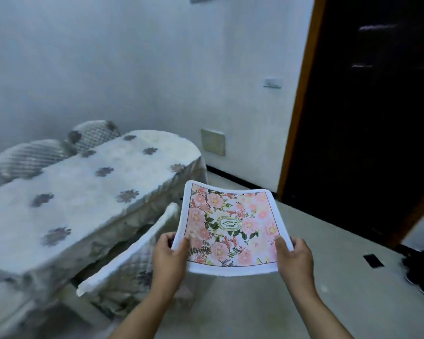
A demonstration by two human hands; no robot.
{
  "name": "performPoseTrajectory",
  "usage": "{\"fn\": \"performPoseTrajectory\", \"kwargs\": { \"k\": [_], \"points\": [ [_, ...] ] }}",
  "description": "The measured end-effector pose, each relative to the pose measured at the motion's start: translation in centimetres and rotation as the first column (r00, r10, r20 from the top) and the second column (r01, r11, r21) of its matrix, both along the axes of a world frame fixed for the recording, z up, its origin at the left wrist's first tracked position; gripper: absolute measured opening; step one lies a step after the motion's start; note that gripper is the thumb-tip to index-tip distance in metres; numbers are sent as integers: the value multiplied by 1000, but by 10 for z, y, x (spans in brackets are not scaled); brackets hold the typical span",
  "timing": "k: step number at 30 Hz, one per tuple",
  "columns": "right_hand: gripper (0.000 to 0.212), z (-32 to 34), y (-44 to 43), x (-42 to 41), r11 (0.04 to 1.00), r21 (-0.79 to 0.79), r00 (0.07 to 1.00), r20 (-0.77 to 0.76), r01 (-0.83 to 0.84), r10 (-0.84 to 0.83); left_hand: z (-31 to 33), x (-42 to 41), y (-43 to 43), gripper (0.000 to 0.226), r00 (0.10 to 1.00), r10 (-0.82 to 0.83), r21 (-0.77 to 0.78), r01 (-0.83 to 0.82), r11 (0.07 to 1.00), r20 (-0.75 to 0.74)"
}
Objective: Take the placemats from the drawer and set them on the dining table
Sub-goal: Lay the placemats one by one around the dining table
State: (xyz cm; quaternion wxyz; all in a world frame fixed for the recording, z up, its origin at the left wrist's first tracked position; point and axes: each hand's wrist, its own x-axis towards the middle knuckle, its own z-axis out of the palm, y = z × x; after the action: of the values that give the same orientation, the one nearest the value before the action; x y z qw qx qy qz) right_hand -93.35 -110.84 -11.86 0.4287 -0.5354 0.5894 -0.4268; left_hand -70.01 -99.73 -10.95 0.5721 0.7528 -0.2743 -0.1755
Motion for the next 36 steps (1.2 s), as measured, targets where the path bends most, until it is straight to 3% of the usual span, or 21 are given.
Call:
{"fn": "performPoseTrajectory", "kwargs": {
  "k": [4,8,16,23,27,31,36],
  "points": [
    [20,6,-52,97,966,-22,966,9,-259,259,7,62,3,8,963,268,-20,-269,963,-31],
    [21,15,-85,197,867,-49,868,-18,-497,496,3,115,18,9,870,491,-53,-493,869,-46],
    [15,11,-76,375,646,-92,652,-88,-758,753,-8,217,65,8,673,733,-73,-740,669,-101],
    [14,-5,-97,488,668,-29,668,-66,-744,741,-12,326,39,8,668,742,-62,-744,665,-58],
    [22,-3,-137,515,724,-44,725,-88,-688,683,-16,372,-7,8,727,683,-45,-687,726,-73],
    [13,-1,-189,528,762,-54,763,-91,-645,640,-22,399,-65,10,769,631,-26,-636,771,-99],
    [15,-17,-277,544,771,-22,768,-119,-636,630,-37,420,-152,12,790,609,7,-610,792,-79]
  ]
}}
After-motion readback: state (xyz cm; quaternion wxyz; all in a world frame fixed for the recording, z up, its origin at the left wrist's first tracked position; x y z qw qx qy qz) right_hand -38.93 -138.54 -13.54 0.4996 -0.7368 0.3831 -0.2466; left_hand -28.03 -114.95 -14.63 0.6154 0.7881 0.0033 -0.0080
